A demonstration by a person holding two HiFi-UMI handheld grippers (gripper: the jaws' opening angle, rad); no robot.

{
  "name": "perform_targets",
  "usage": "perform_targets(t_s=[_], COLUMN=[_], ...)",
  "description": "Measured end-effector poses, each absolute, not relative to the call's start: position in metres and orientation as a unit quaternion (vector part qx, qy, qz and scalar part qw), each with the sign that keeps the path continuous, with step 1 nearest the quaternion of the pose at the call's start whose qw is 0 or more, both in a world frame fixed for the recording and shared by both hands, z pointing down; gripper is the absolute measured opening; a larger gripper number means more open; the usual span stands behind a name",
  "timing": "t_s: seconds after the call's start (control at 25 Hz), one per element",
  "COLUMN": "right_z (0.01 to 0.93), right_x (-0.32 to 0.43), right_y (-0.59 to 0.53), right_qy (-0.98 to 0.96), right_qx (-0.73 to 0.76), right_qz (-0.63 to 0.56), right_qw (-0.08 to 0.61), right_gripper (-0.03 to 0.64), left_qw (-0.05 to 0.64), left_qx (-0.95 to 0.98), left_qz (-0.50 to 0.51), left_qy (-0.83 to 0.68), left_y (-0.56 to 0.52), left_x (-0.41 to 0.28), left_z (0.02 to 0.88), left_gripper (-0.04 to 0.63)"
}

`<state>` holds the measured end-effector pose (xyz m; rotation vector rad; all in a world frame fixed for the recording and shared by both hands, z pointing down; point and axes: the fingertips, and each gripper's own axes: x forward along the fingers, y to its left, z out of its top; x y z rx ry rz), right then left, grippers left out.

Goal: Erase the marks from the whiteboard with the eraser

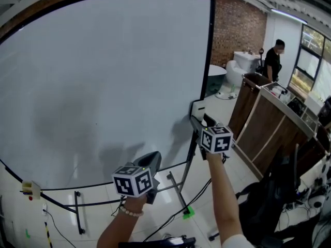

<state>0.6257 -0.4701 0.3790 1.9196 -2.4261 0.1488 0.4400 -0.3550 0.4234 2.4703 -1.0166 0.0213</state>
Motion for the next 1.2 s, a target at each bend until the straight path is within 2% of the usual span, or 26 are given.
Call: perform_targets(t_s=[0.32, 0.6, 1.2], right_z=[0.417, 0.409, 0.416], right_x=[0.618, 0.567, 0.431], right_y=[-0.468, -0.461, -0.438], right_qy=[-0.777, -0.761, -0.779], right_qx=[0.627, 0.648, 0.625], right_qz=[0.054, 0.026, 0.031], right_qw=[0.021, 0.029, 0.034], right_gripper=[0.244, 0.242, 0.244], left_qw=[0.243, 0.255, 0.262], left_qx=[0.892, 0.884, 0.854], left_qz=[0.031, 0.031, 0.002], left_qy=[-0.379, -0.39, -0.449], left_y=[-0.357, -0.362, -0.346], left_x=[0.431, 0.41, 0.285], left_z=[0.449, 0.462, 0.467], left_gripper=[-0.012, -0.012, -0.013])
